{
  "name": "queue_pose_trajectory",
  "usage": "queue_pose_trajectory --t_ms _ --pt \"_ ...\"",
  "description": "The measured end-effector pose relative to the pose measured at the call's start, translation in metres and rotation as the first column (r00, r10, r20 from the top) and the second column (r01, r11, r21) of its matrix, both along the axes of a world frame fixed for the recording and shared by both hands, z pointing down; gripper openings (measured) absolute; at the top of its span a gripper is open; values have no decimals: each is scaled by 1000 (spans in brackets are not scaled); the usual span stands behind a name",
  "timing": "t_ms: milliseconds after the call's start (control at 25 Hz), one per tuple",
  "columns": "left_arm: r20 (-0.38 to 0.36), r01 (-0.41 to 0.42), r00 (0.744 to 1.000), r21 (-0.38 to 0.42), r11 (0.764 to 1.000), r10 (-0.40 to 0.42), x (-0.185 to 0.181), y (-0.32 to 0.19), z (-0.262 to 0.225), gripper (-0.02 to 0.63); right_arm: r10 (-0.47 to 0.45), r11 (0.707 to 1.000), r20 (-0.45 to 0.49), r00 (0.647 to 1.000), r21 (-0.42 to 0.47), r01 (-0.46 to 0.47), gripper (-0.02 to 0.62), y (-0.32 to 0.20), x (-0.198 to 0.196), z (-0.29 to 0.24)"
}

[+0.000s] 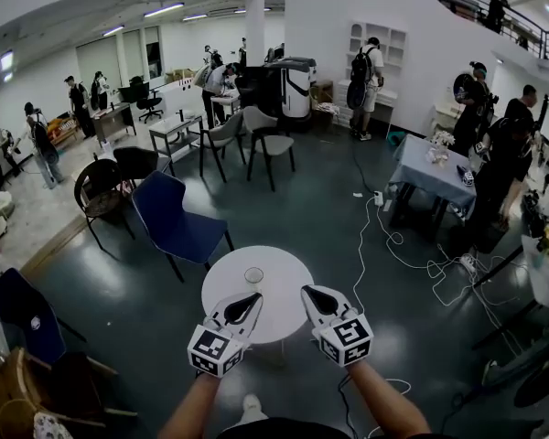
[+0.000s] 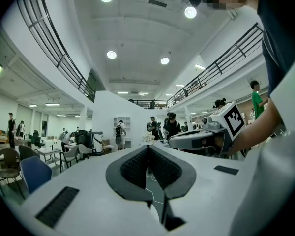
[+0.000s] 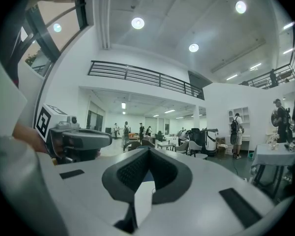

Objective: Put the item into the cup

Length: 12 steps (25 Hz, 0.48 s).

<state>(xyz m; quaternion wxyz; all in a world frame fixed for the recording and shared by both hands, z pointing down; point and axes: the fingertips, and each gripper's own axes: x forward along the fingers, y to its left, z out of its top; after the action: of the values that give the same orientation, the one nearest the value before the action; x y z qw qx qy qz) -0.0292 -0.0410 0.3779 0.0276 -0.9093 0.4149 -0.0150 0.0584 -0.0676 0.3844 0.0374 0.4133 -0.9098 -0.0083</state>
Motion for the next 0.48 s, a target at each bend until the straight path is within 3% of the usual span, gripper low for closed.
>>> queue_pose_trajectory --t_ms 480 --pt "4 24 1000 4 1000 -24 29 67 3 16 -21 1000 13 1000 6 21 15 65 29 4"
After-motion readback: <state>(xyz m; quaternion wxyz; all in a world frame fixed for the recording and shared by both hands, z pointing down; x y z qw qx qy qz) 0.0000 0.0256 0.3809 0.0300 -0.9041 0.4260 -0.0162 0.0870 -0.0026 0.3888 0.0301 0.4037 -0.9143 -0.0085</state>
